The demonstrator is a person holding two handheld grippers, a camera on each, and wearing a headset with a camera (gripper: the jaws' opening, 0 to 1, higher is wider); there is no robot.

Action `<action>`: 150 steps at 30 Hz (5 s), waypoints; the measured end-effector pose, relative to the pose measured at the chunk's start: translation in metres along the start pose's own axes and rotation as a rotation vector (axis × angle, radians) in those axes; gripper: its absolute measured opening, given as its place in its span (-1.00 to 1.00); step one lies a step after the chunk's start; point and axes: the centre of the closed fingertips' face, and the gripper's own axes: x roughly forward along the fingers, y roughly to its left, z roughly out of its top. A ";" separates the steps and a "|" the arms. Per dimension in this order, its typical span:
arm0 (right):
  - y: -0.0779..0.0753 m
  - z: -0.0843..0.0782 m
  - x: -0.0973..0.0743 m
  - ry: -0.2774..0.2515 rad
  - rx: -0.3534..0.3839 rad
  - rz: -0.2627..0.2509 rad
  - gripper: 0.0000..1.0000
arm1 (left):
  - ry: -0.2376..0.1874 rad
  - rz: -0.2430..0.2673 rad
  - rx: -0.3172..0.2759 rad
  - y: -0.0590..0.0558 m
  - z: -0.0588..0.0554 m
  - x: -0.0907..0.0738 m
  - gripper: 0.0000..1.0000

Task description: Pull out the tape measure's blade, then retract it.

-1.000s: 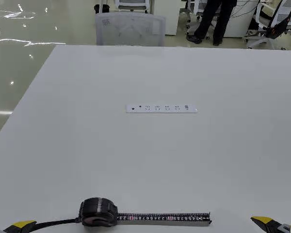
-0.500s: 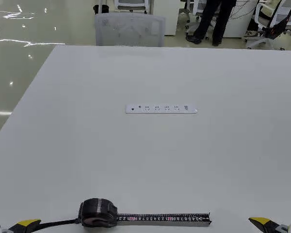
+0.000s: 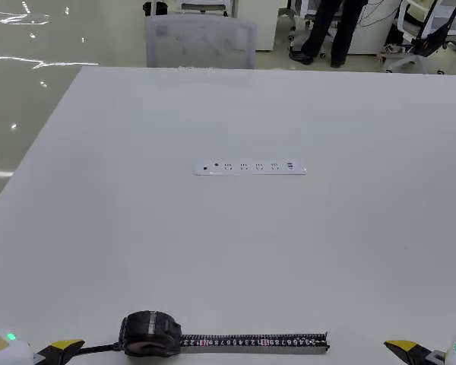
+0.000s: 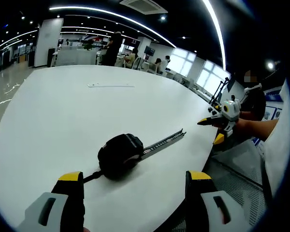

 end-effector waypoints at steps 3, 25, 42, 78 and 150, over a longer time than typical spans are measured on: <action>0.001 0.001 0.002 -0.003 0.000 0.003 0.79 | 0.007 0.004 -0.002 0.000 0.002 0.007 0.66; 0.000 0.003 0.005 -0.005 0.003 0.010 0.79 | 0.024 0.020 -0.071 0.001 0.006 0.042 0.64; -0.002 0.002 0.006 -0.005 0.001 0.010 0.78 | 0.027 0.044 -0.106 0.000 0.007 0.051 0.59; -0.009 0.003 0.029 -0.004 -0.002 0.029 0.68 | -0.026 0.359 -0.211 0.015 0.006 0.066 0.38; -0.015 0.014 0.067 0.017 -0.164 0.093 0.10 | -0.040 0.454 -0.256 0.034 -0.002 0.077 0.23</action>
